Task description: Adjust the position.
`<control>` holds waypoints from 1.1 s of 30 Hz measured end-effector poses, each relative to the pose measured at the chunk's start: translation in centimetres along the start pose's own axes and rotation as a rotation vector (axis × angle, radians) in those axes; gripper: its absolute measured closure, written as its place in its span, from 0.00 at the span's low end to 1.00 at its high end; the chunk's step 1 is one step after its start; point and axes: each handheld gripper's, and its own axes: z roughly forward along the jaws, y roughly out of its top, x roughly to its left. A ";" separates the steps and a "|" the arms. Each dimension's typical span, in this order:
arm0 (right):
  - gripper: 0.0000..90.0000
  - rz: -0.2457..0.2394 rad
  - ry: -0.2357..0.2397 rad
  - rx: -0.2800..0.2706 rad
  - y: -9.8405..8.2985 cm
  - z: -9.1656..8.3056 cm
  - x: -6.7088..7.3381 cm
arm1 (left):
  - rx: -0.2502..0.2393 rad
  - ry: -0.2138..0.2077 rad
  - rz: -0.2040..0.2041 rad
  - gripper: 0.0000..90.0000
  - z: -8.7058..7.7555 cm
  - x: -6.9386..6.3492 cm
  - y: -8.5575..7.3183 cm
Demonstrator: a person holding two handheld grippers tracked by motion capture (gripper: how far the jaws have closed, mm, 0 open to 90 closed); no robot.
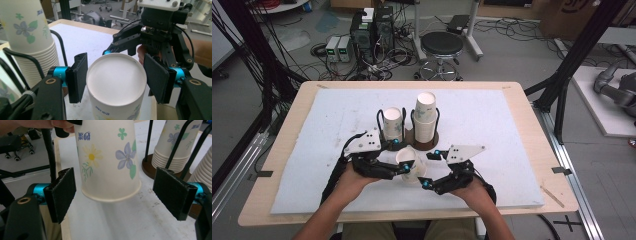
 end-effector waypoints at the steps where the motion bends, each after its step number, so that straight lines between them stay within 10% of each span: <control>1: 0.21 0.000 0.007 0.001 0.0 0.1 0.1 | 0.000 -0.005 0.004 0.42 0.1 -0.1 0.0; 33: 0.37 -0.051 0.084 0.040 -0.1 1.0 0.5 | 0.001 -0.072 0.035 0.42 1.0 -1.4 0.4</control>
